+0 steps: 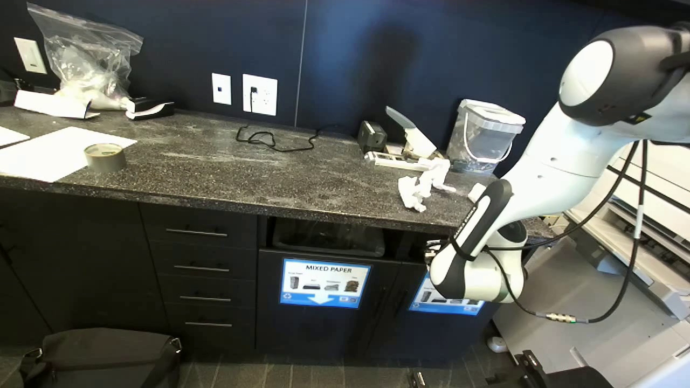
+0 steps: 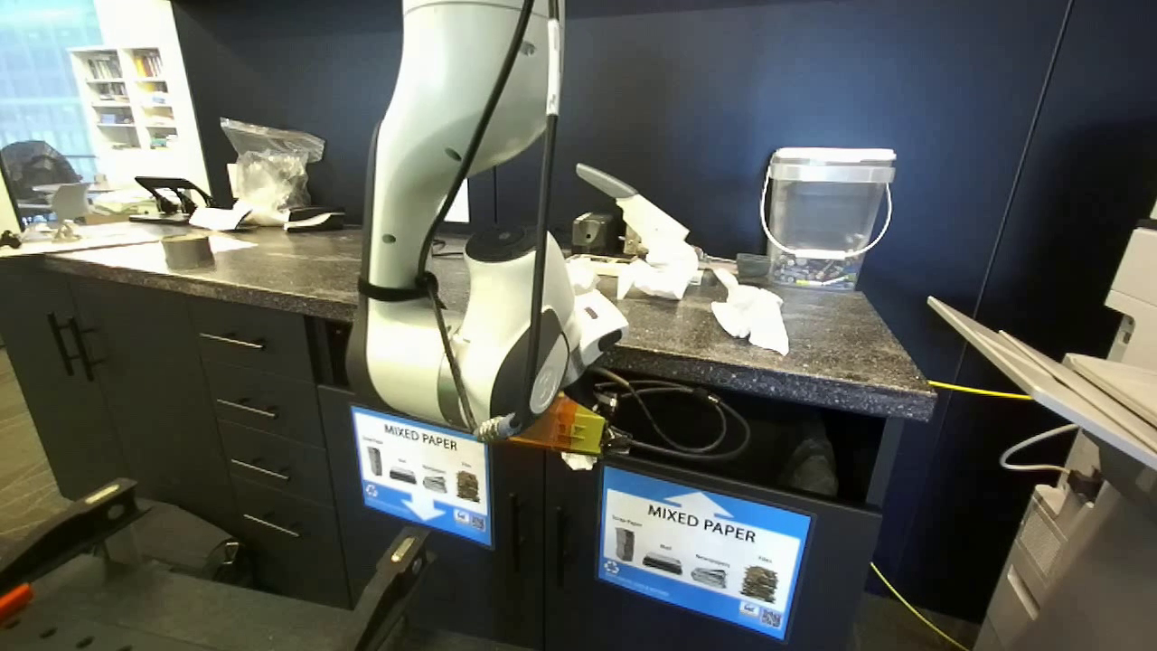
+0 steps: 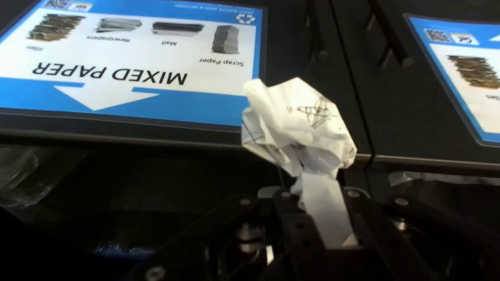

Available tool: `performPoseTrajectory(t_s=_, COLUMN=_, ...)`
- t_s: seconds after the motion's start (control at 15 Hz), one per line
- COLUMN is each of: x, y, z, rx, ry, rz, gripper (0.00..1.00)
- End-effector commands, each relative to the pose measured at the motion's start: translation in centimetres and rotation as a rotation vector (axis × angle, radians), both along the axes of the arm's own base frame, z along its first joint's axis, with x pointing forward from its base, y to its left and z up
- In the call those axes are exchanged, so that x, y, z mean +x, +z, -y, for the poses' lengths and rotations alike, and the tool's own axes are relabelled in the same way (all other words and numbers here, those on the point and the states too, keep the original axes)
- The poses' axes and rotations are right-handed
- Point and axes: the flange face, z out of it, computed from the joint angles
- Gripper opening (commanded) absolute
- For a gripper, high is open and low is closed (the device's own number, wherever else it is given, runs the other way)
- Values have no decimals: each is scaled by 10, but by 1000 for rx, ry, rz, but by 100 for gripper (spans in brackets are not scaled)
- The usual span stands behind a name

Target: Remove all the paper trash from the base top and put them in the mixed paper bin on the left

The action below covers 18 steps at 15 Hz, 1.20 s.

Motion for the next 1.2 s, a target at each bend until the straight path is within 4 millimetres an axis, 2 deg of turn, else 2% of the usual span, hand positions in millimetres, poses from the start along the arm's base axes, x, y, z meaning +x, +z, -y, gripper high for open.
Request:
performPoseTrajectory(t_s=0.0, x=14, y=-19, z=12, rx=-39, ry=2, rz=124, gripper=11)
performPoseTrajectory(t_s=0.27, x=30, y=-39, z=23, rx=-63, ry=5, rz=210, gripper=11)
performPoseTrajectory(t_s=0.6, x=59, y=-67, z=31, rx=-74, ry=-8, rz=257, gripper=11)
performPoseTrajectory(t_s=0.93, x=83, y=-71, z=35, rx=-119, ry=7, rz=317, gripper=11)
performPoseTrajectory(t_s=1.13, x=87, y=-80, z=35, rx=-124, ry=12, rz=331, gripper=11)
